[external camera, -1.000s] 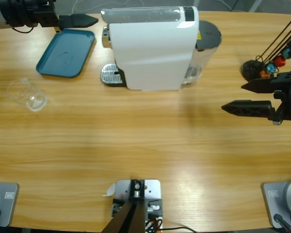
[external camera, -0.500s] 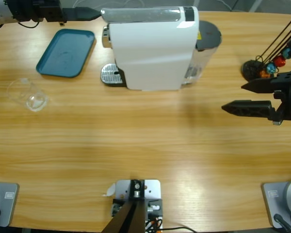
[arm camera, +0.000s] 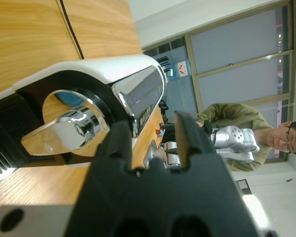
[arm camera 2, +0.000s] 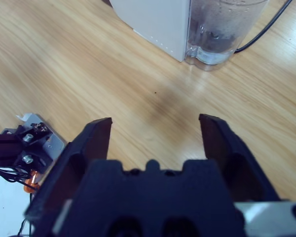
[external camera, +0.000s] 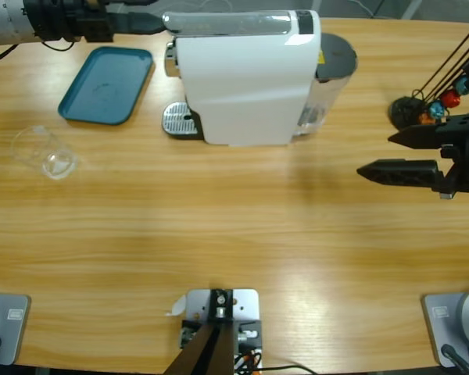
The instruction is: Pour coffee
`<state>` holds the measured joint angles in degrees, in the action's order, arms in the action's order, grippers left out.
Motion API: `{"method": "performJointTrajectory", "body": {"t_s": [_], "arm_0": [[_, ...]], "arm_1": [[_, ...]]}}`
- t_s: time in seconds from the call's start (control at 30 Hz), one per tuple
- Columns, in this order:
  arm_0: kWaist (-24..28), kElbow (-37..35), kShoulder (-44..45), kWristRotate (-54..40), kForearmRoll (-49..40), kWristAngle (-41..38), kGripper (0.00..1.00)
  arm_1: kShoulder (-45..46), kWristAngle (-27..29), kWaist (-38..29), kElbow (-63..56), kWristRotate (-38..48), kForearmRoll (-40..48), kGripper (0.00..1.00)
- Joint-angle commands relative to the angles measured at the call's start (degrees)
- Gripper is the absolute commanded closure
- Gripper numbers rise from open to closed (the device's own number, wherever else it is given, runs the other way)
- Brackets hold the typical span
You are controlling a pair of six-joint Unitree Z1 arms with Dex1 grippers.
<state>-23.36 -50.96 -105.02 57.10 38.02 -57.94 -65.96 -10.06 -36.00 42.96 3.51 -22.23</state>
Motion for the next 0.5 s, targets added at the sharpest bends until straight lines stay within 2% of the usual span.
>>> {"method": "performJointTrajectory", "body": {"t_s": [0.03, 0.37, 0.4, 0.43, 0.47, 0.5], "arm_0": [[-0.18, -0.12, -2.47, 0.47, 4.43, -3.06, 1.000], [0.69, -0.67, -0.85, 0.61, 6.28, -4.47, 1.000], [0.77, -0.93, -0.36, 0.65, 6.28, -4.47, 0.916], [0.95, -1.16, 0.11, 0.65, 6.28, -4.47, 0.553], [1.11, -1.35, 0.62, 0.65, 6.28, -4.41, 0.388], [1.25, -1.53, 1.11, 0.65, 6.17, -4.34, 0.365]], "arm_1": [[-1.28, -0.14, -0.65, -1.95, 0.55, 0.43, 0.326], [-1.28, -0.05, -0.65, -1.99, 0.62, 0.52, 0.328], [-1.28, -0.05, -0.65, -2.00, 0.62, 0.52, 0.327], [-1.26, -0.05, -0.65, -2.00, 0.62, 0.52, 0.326], [-1.20, -0.05, -0.65, -1.99, 0.62, 0.52, 0.326], [-1.19, -0.05, -0.65, -1.99, 0.62, 0.52, 0.326]]}}
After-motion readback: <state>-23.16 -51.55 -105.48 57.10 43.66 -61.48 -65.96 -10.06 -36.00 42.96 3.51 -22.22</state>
